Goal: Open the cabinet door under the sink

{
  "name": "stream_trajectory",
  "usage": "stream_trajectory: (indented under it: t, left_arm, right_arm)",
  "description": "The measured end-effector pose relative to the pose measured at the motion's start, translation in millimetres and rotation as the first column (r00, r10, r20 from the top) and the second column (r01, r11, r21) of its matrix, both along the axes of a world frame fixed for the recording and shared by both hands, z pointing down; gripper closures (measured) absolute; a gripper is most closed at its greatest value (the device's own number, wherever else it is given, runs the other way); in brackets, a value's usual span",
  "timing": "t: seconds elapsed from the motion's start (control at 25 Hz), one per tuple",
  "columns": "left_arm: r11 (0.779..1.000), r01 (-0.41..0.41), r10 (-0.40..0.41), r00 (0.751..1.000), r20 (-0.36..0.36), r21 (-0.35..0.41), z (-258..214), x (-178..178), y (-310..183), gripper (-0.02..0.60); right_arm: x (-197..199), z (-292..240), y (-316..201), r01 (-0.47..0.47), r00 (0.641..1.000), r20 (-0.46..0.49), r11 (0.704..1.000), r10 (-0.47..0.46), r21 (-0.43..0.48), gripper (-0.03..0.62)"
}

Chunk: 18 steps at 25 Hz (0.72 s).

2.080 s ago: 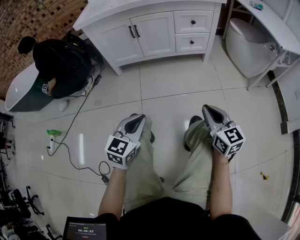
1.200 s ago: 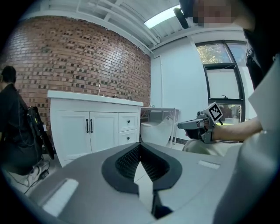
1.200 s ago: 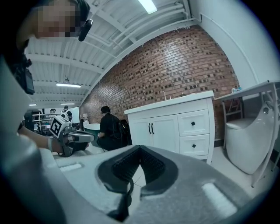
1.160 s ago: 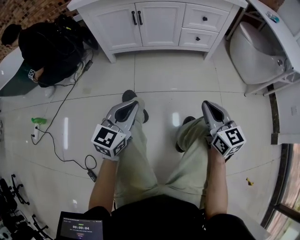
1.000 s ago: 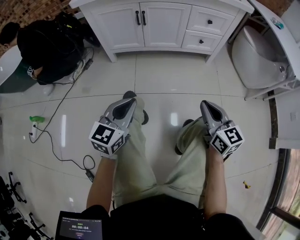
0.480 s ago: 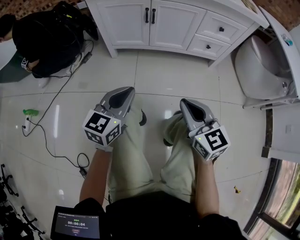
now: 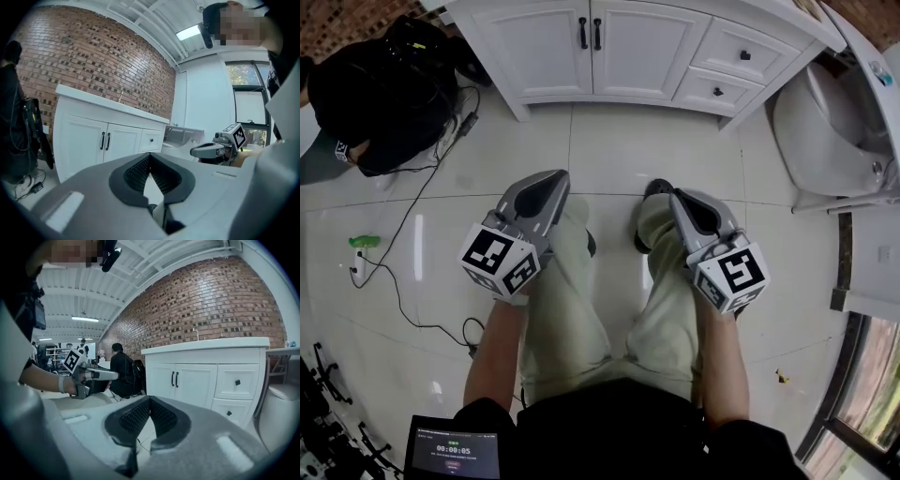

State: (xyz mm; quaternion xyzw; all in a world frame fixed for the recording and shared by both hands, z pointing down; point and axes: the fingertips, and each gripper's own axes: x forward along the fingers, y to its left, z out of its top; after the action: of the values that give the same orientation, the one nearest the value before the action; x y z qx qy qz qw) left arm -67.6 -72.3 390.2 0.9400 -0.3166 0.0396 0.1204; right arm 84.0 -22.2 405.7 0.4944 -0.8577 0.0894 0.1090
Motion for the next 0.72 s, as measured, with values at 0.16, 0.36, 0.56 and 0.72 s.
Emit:
stream_trajectory:
  t: [0.16, 0.36, 0.56, 0.72]
  left_arm:
    - [1.0, -0.013, 0.014, 0.998, 0.061, -0.012, 9.6, 11.7, -15.7, 0.563]
    - [1.0, 0.001, 0.0, 0.999, 0.038, -0.026, 8.5, 1.0, -30.0, 0.563]
    - [1.0, 0.009, -0.009, 1.0, 0.016, -0.03, 7.9, -9.3, -33.9, 0.563]
    - [1.0, 0.012, -0.011, 1.0, 0.013, -0.026, 7.1, -11.0, -34.4, 0.563]
  right_arm:
    - [14.6, -4.7, -17.9, -0.017, 0.996, 0.084, 1.0, 0.016, 0.001, 0.602]
    - [19.7, -7.6, -30.6, -0.023, 0.995, 0.096, 1.0, 0.023, 0.002, 0.602]
    - [14.3, -6.2, -34.7, -0.023, 0.996, 0.081, 1.0, 0.023, 0.0, 0.602]
    - [15.5, -6.1, -35.0, -0.027, 0.997, 0.073, 1.0, 0.027, 0.0, 0.602]
